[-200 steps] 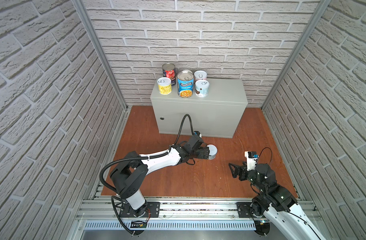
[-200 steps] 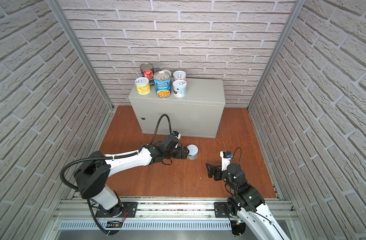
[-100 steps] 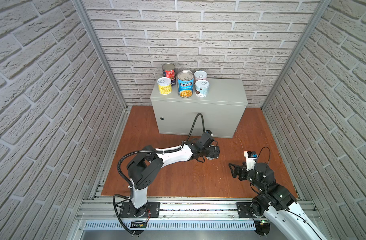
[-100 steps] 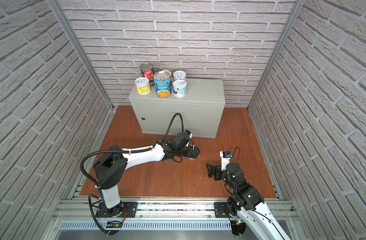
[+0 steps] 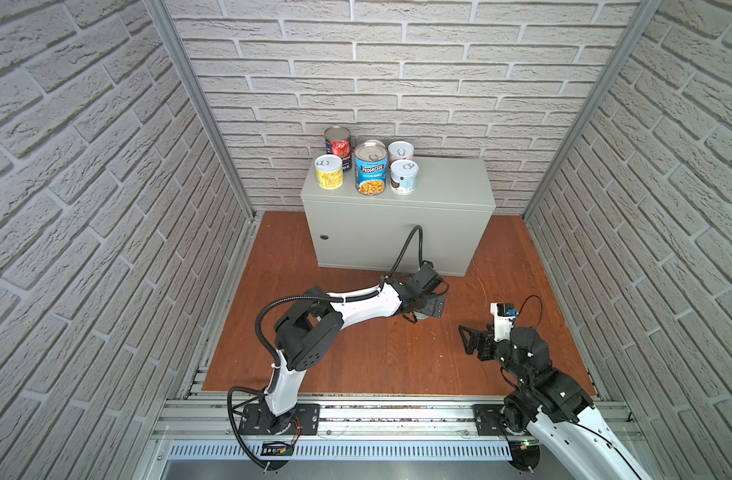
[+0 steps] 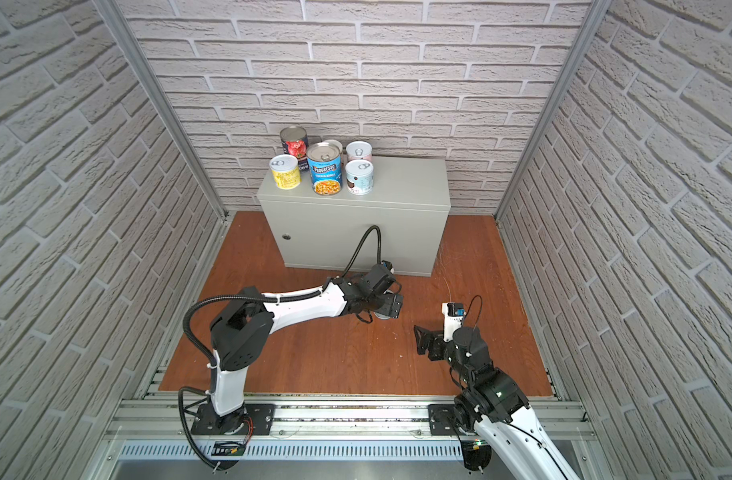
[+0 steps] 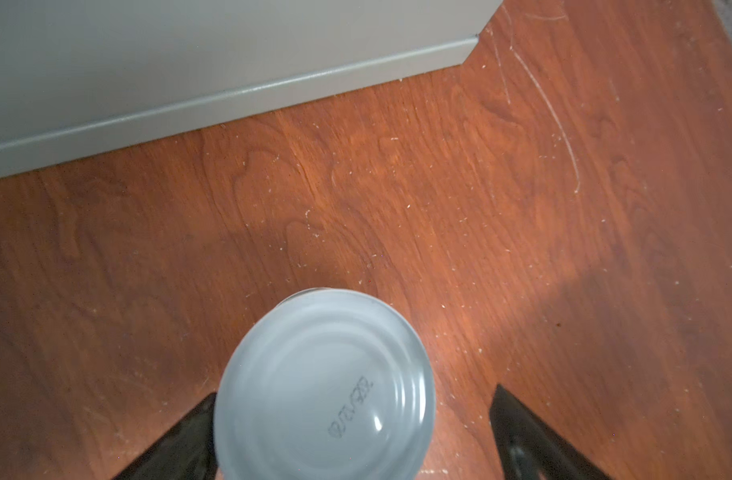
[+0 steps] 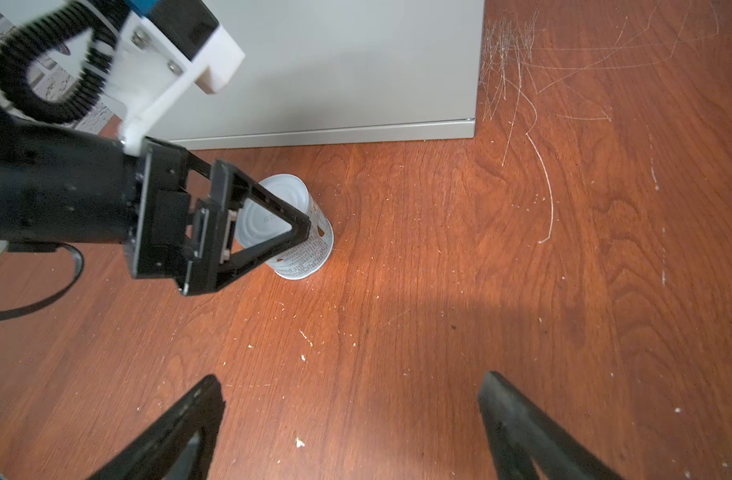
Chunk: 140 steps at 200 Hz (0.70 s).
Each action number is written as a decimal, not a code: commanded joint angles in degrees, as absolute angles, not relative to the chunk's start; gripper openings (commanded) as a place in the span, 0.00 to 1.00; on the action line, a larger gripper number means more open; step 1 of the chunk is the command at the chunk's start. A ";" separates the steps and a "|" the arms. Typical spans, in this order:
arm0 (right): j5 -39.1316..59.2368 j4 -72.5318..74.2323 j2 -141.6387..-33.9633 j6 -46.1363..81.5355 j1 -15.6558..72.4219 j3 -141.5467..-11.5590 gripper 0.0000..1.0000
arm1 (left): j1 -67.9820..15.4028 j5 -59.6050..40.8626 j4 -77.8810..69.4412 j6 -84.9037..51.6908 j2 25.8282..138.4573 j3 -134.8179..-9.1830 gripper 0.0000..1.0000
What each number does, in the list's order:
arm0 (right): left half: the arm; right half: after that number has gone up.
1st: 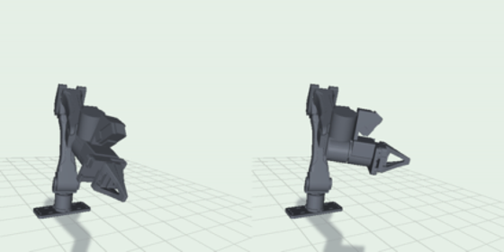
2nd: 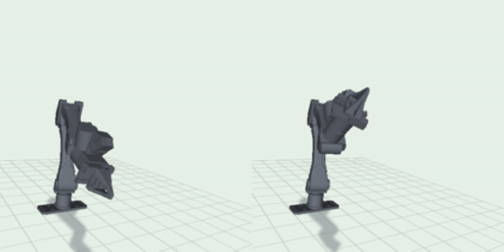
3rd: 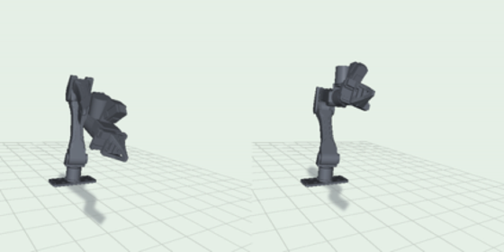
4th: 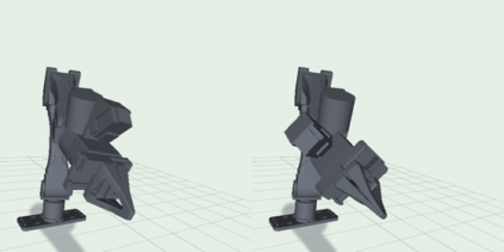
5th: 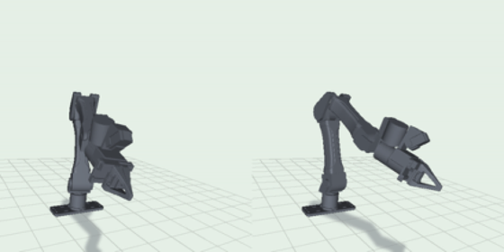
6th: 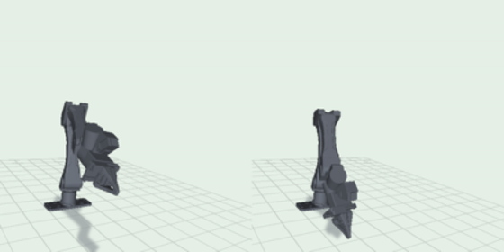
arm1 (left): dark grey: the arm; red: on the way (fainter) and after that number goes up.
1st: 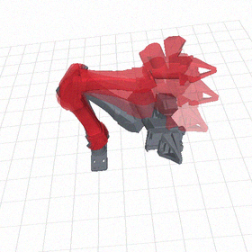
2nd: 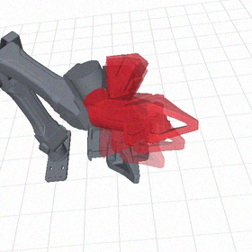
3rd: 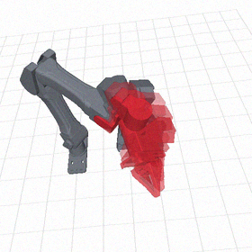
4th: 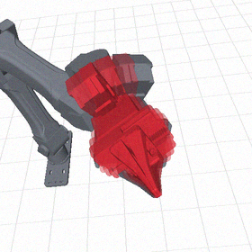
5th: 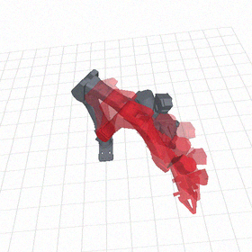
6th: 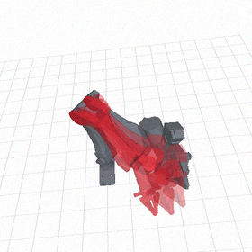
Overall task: Place and organize the canned foods onto the counter
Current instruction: 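Lower the left gripper over the second white can and close on it, then lift the white can with the left gripper while the right gripper approaches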
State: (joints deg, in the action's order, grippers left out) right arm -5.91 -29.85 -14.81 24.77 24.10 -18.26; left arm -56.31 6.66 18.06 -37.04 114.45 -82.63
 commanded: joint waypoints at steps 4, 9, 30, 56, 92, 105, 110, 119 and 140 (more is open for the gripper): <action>-6.85 -28.30 -13.97 25.44 23.91 -17.23 0.97 | -56.51 9.16 20.83 -34.86 115.85 -84.84 0.98; -6.85 -28.30 -13.97 25.46 23.90 -17.23 0.97 | -56.51 9.48 21.17 -34.60 115.90 -85.11 0.98; -7.61 -28.48 -14.21 25.81 23.86 -17.31 0.97 | -56.51 10.42 20.99 -33.93 115.79 -84.84 0.98; -8.34 -28.33 -14.41 26.27 23.91 -17.14 0.97 | -56.60 8.87 19.67 -33.51 116.23 -84.82 0.87; -6.90 -26.56 -16.43 25.57 23.91 -17.05 0.97 | -56.69 7.39 17.03 -35.23 115.55 -83.53 0.69; -6.85 -26.13 -17.83 25.42 23.86 -17.29 0.97 | -56.69 7.03 16.47 -35.42 115.01 -83.07 0.69; -6.93 -26.02 -18.32 25.35 23.88 -17.38 0.97 | -56.69 7.07 16.44 -35.34 114.70 -82.93 0.69; -6.94 -25.85 -19.10 25.31 23.91 -17.57 0.97 | -56.60 7.22 16.66 -35.09 114.12 -82.65 0.69; -6.90 -25.84 -19.88 25.27 23.91 -17.82 0.96 | -56.51 7.41 16.45 -34.72 112.18 -81.24 0.68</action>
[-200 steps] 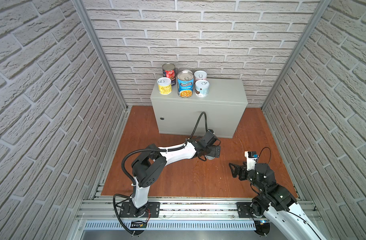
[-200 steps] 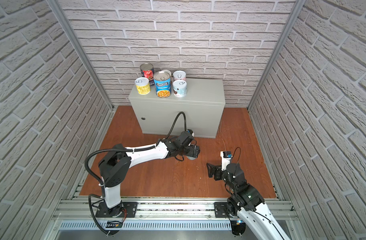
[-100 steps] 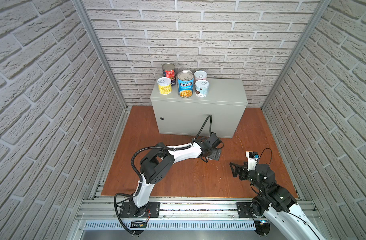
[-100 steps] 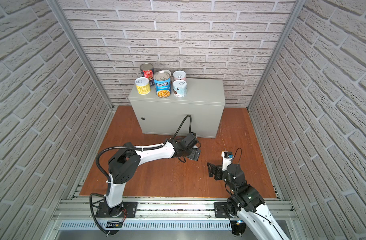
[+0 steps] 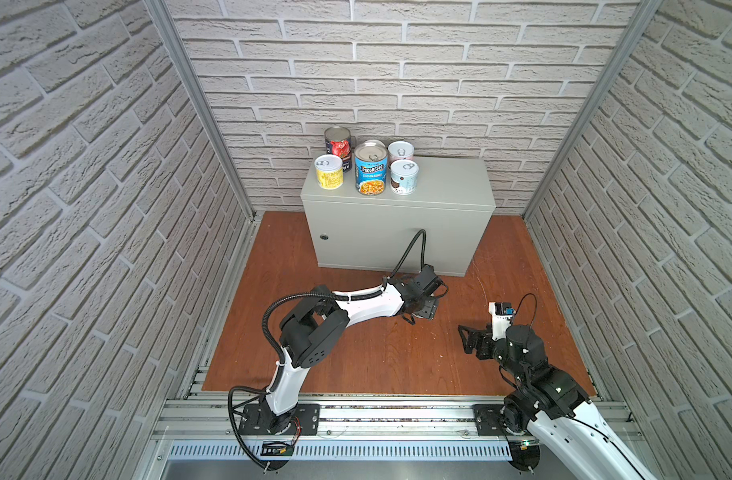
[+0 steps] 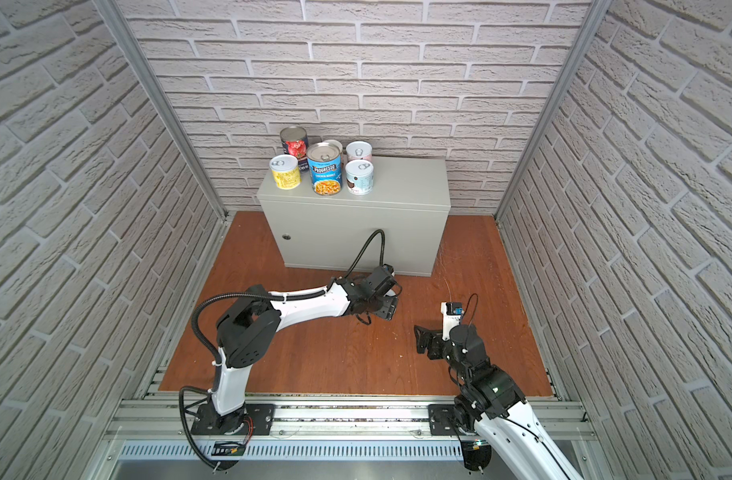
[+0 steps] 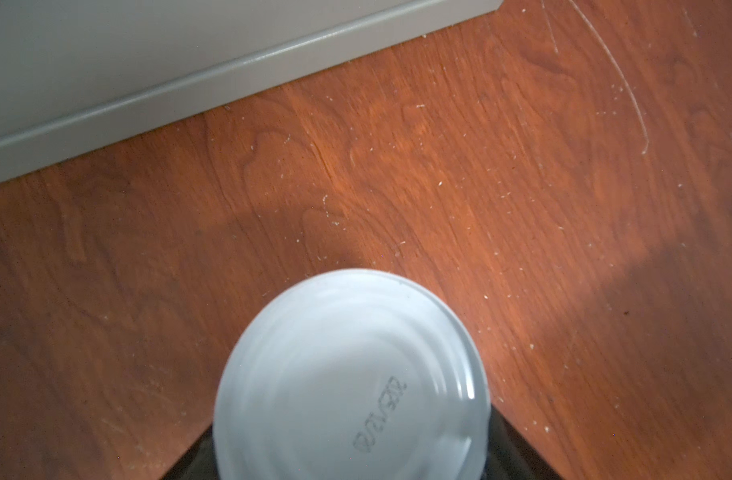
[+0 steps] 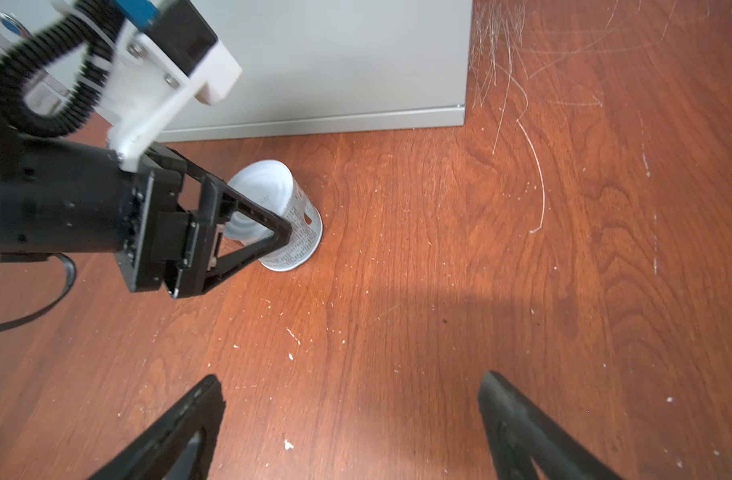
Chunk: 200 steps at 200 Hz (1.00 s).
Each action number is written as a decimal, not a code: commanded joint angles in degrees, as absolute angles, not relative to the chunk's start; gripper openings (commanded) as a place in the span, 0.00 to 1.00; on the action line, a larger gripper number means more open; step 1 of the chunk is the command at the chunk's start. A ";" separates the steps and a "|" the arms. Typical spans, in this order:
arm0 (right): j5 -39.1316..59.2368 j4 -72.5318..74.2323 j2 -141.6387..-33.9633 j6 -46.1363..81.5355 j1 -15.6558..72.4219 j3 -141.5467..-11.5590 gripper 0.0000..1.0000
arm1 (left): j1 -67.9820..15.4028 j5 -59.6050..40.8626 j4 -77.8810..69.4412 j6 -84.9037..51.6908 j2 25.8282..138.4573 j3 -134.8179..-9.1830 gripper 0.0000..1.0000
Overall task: Place and organize the canned foods onto the counter
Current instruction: 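Lift the white can with the left gripper while the right gripper approaches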
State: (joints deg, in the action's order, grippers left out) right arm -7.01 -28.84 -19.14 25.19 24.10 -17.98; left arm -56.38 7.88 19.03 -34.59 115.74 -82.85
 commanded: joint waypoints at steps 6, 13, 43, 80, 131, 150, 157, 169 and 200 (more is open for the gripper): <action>-6.94 -25.91 -19.92 25.31 23.88 -17.88 0.96 | -56.38 7.43 16.24 -34.76 111.62 -80.77 0.67; -6.94 -25.99 -19.74 25.33 23.91 -17.83 0.96 | -56.23 7.40 16.06 -34.96 111.11 -80.23 0.66; -6.84 -26.19 -18.66 25.36 23.91 -17.58 0.96 | -55.21 5.65 14.35 -36.36 109.21 -78.37 0.65; -2.40 -25.24 -18.26 23.84 23.90 -17.40 0.96 | -54.10 4.18 14.33 -36.73 105.95 -76.95 0.64; -2.21 -25.88 -15.43 23.64 23.83 -16.99 0.96 | -53.17 3.49 18.72 -35.68 98.31 -73.76 0.63; -1.97 -25.84 -14.92 23.55 23.90 -16.87 0.96 | -53.02 3.38 18.65 -36.20 94.50 -70.84 0.61; -2.24 -25.83 -14.94 23.88 23.88 -16.94 0.95 | -52.91 3.35 18.64 -36.34 93.32 -69.80 0.61; -1.72 -25.15 -14.85 24.29 23.91 -16.71 0.95 | -52.67 3.49 18.89 -36.65 91.48 -68.32 0.61; 3.43 -18.52 -15.15 26.95 23.96 -13.89 0.95 | -50.83 3.75 19.41 -36.30 88.13 -65.19 0.61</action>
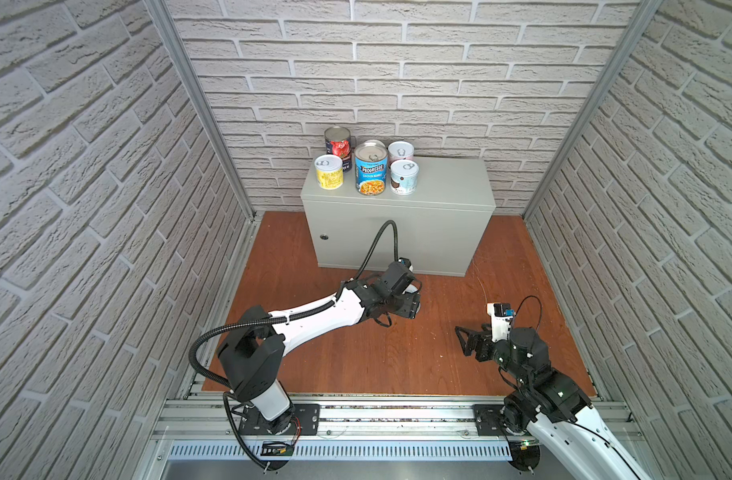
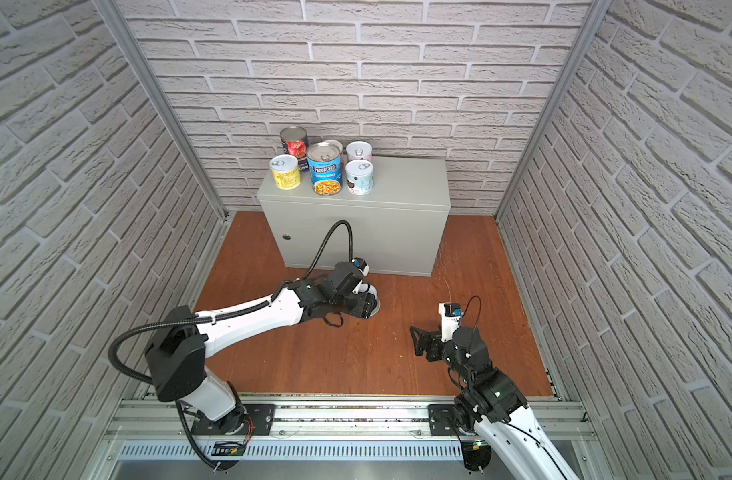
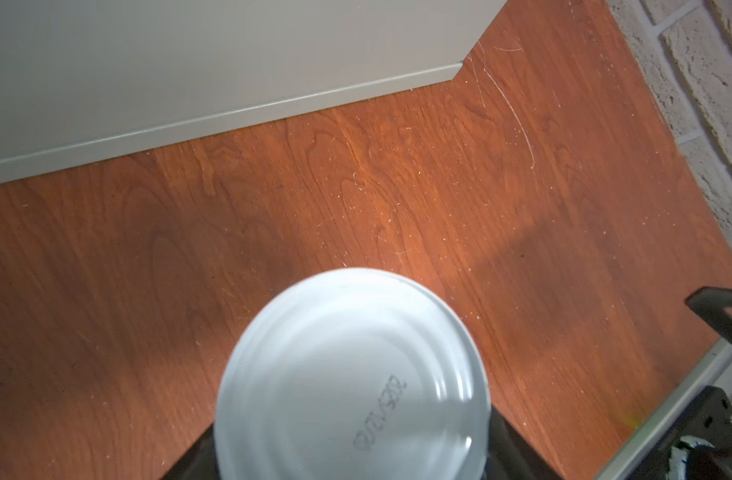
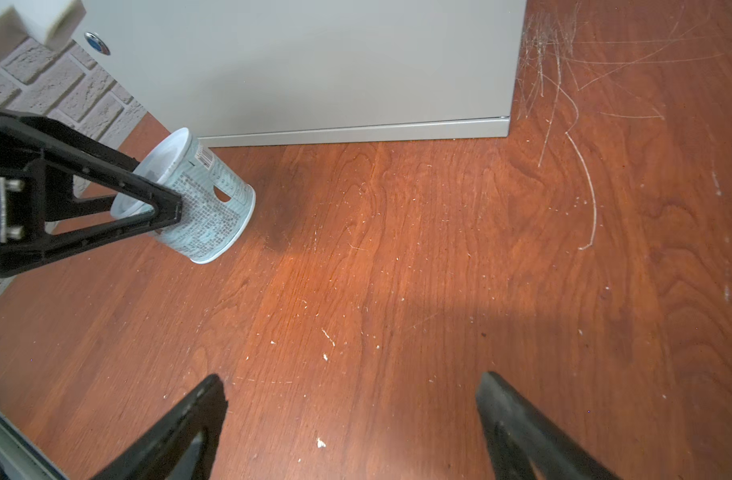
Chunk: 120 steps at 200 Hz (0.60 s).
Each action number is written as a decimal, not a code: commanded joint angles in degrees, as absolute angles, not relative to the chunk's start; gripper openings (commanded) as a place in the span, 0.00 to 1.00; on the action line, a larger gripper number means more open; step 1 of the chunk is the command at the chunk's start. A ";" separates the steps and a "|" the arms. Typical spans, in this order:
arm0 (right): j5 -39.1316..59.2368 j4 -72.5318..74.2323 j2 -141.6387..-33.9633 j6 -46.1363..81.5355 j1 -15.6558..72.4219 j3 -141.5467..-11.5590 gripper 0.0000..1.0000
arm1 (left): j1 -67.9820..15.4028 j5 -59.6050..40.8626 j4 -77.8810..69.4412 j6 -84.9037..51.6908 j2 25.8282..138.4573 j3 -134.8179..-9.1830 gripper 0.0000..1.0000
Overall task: Place and organize the canned foods onto the counter
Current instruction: 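Lift the white can with the left gripper while the right gripper approaches, then close the right gripper around the white can held by the left gripper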
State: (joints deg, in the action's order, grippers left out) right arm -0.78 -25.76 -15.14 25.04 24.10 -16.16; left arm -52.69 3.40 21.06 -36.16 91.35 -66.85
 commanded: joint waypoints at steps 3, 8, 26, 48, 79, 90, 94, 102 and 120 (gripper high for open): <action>3.83 -17.77 -15.31 27.32 24.00 -13.68 0.95 | -50.60 3.73 19.50 -36.30 87.89 -64.88 0.61; 4.38 -16.64 -15.65 27.84 23.99 -13.62 0.94 | -50.12 3.63 19.62 -36.21 87.45 -64.64 0.61; 5.42 -13.56 -17.55 28.72 24.21 -11.69 0.94 | -48.56 3.35 19.54 -36.03 85.87 -63.28 0.61; 5.14 -11.86 -20.62 28.13 25.12 -12.43 0.92 | -47.15 3.09 18.74 -36.12 83.57 -61.44 0.61; 4.45 -7.94 -24.55 27.42 27.92 -14.52 0.92 | -45.91 2.98 18.72 -36.11 81.41 -59.66 0.61; 3.52 -6.69 -26.69 27.12 29.60 -15.71 0.91 | -45.50 2.96 19.07 -36.04 80.83 -59.31 0.61; 3.19 -6.20 -27.62 26.88 30.44 -16.15 0.91 | -45.38 2.96 19.15 -36.08 80.63 -59.20 0.61; 2.19 -5.22 -29.42 26.42 32.22 -17.17 0.91 | -45.13 2.92 19.32 -36.09 80.20 -58.94 0.61; -1.05 -2.82 -34.70 24.83 37.97 -19.61 0.91 | -44.71 2.78 19.68 -35.96 79.01 -58.47 0.61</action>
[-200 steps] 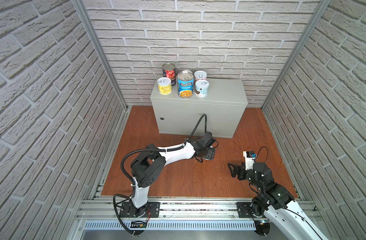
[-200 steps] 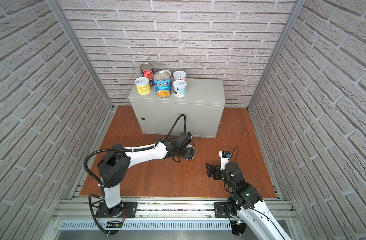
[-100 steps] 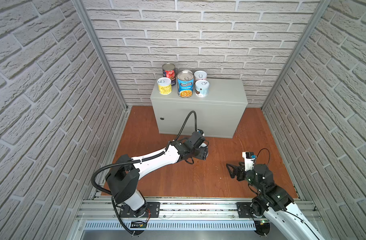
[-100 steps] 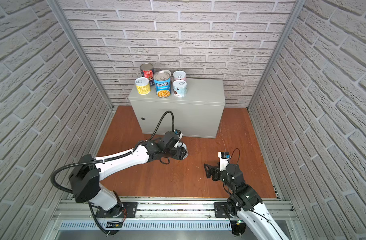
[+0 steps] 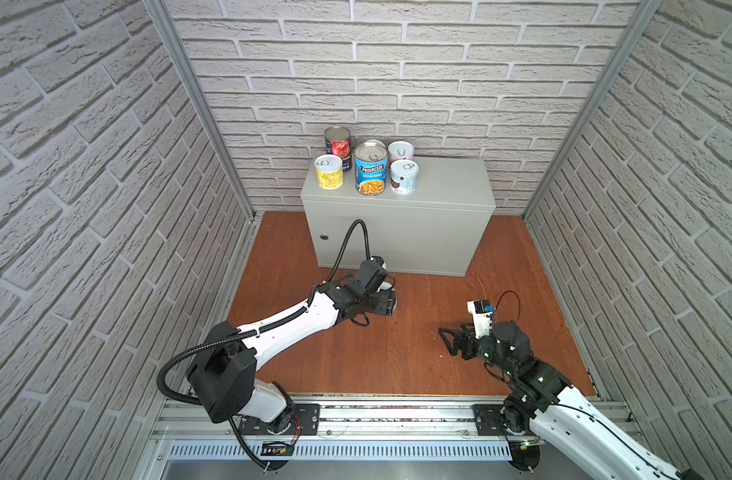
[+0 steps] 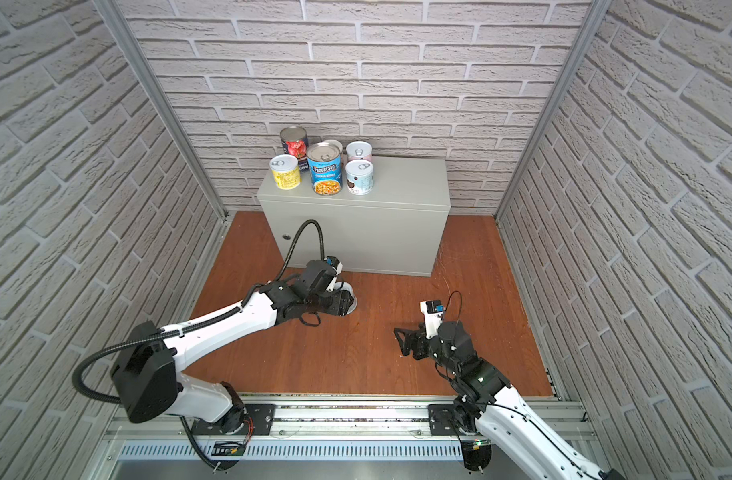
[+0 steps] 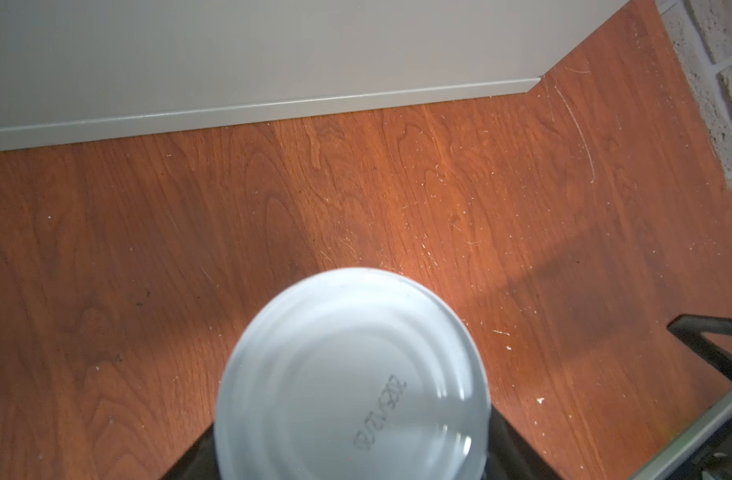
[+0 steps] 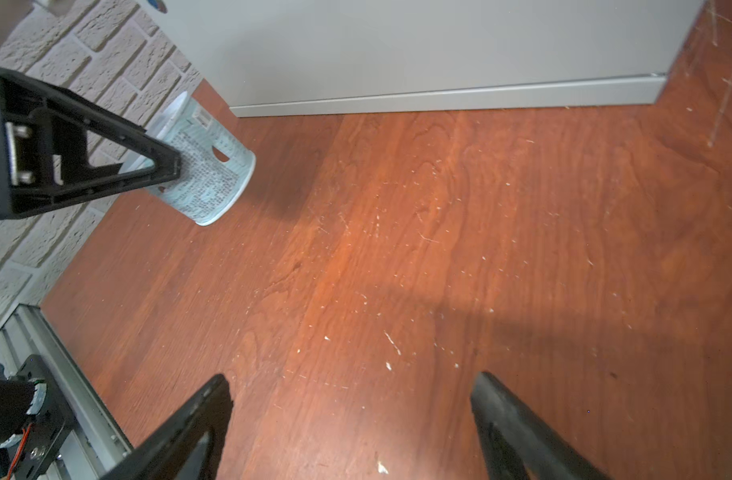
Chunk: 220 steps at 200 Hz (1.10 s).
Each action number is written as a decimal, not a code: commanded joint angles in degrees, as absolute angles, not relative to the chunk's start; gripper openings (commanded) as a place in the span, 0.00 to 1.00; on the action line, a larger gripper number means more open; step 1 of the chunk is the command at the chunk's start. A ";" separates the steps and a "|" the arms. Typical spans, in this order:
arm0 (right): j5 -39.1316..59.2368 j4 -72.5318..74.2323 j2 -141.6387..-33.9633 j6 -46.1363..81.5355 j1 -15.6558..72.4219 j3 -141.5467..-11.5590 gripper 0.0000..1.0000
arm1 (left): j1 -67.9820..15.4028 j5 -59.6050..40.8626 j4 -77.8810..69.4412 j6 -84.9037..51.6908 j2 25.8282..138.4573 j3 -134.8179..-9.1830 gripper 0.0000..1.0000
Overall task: Place and organize the canned foods onto the counter
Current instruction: 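Close the right gripper around the white can held by the left gripper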
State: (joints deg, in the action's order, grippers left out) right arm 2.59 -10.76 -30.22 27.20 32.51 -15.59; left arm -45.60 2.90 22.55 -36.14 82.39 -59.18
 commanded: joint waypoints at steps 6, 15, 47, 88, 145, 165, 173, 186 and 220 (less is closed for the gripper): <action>-2.24 -1.80 -36.61 24.13 40.08 -20.49 0.91 | -44.56 2.79 19.92 -35.88 78.65 -58.40 0.61; -3.65 -0.15 -39.65 23.54 43.08 -21.85 0.91 | -44.33 2.87 20.40 -35.71 78.02 -58.45 0.61; -5.74 7.30 -51.08 22.58 49.53 -25.51 0.91 | -43.86 3.26 22.03 -35.68 74.86 -57.89 0.61; -6.85 11.55 -62.99 19.20 54.64 -31.77 0.91 | -43.42 3.05 24.31 -36.36 71.34 -57.30 0.61; -1.76 21.41 -71.61 15.81 55.68 -33.92 0.91 | -43.51 0.65 25.58 -39.17 67.40 -54.85 0.61; -1.58 25.09 -72.91 15.21 55.90 -33.20 0.91 | -43.55 0.50 27.64 -39.11 66.70 -55.47 0.61; -1.69 26.99 -73.33 15.03 55.98 -32.64 0.91 | -43.52 0.19 28.42 -39.11 66.45 -55.78 0.61; -1.67 29.95 -74.11 14.94 55.90 -32.09 0.91 | -43.57 -1.37 29.21 -39.15 66.06 -56.37 0.61; -1.59 32.85 -75.88 13.65 55.90 -32.93 0.91 | -43.50 -6.15 32.03 -39.21 65.74 -58.45 0.61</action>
State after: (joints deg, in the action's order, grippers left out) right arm -2.07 26.02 -75.13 15.51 55.48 -32.56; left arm -43.77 -2.02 32.56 -38.83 67.68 -55.05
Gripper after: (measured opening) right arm 0.907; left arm 0.749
